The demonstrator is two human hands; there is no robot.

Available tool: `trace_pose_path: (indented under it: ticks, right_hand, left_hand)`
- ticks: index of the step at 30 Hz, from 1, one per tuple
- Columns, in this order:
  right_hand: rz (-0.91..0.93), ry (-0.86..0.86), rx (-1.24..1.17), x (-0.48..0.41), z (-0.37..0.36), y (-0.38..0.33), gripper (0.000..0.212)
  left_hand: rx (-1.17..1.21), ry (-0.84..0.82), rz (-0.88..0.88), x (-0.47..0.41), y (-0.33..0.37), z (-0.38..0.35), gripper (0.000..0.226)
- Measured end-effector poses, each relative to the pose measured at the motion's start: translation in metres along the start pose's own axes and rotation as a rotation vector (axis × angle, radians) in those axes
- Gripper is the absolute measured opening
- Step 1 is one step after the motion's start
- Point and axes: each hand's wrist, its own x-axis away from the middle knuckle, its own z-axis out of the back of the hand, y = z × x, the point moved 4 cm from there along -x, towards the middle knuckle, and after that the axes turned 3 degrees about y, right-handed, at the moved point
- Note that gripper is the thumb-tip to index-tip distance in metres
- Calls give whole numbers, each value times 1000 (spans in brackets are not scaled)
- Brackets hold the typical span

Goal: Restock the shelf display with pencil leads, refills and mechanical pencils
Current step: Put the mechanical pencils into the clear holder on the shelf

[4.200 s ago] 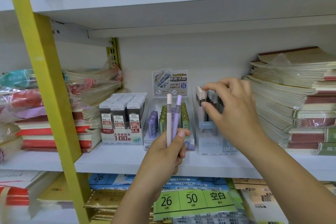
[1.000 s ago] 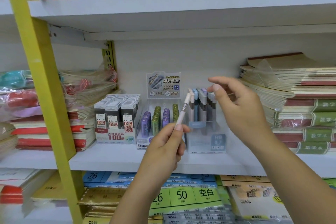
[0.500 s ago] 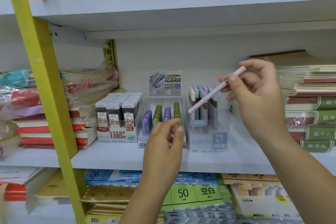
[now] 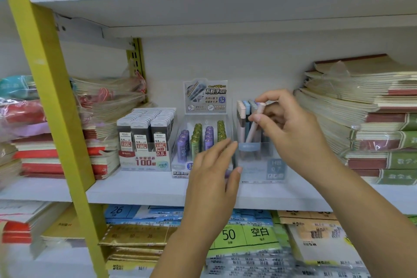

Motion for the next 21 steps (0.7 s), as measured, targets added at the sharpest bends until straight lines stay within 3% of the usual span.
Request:
trace_pose_path:
  ticks: [11,16,21]
  right_hand:
    - [-17,-1,46,-3,-5,6,23]
    - [42,74,291,-5,-8,8,27]
    - [-33,-42,577,1,-16,16,40]
  left_hand:
    - [18,8,-26,0,-2,-3,51]
    - [28,10,-46,0,-1,-2,50]
    - [21,24,-30,10,-3,5,46]
